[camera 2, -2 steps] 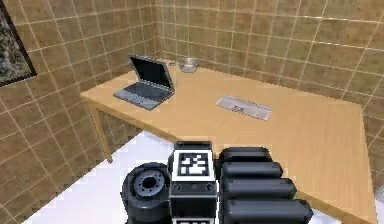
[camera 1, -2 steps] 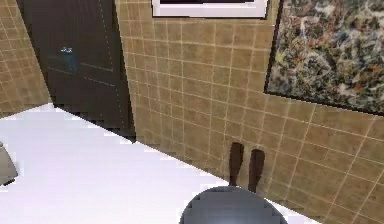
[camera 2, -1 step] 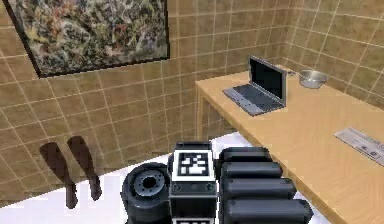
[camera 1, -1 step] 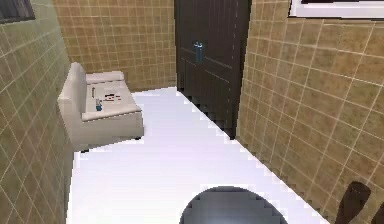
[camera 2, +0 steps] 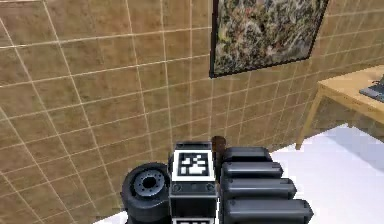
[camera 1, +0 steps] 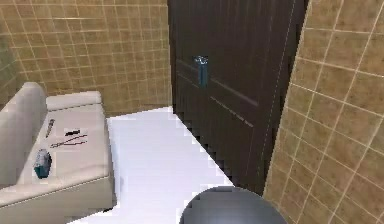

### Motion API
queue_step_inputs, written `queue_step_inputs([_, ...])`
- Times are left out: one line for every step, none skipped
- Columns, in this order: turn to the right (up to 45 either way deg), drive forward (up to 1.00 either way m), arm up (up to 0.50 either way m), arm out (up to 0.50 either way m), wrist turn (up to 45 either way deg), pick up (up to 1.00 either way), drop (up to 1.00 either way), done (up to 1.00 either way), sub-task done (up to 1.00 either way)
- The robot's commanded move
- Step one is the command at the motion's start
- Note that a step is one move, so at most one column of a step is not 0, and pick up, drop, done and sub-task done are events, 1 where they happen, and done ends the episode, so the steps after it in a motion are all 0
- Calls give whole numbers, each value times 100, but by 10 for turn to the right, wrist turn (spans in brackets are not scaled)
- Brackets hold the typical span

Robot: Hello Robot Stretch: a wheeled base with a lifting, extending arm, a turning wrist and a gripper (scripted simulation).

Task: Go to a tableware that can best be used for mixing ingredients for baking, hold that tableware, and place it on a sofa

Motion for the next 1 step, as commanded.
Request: queue_step_inputs([0, 95, 0, 0, 0, 0, 0, 0, 0])
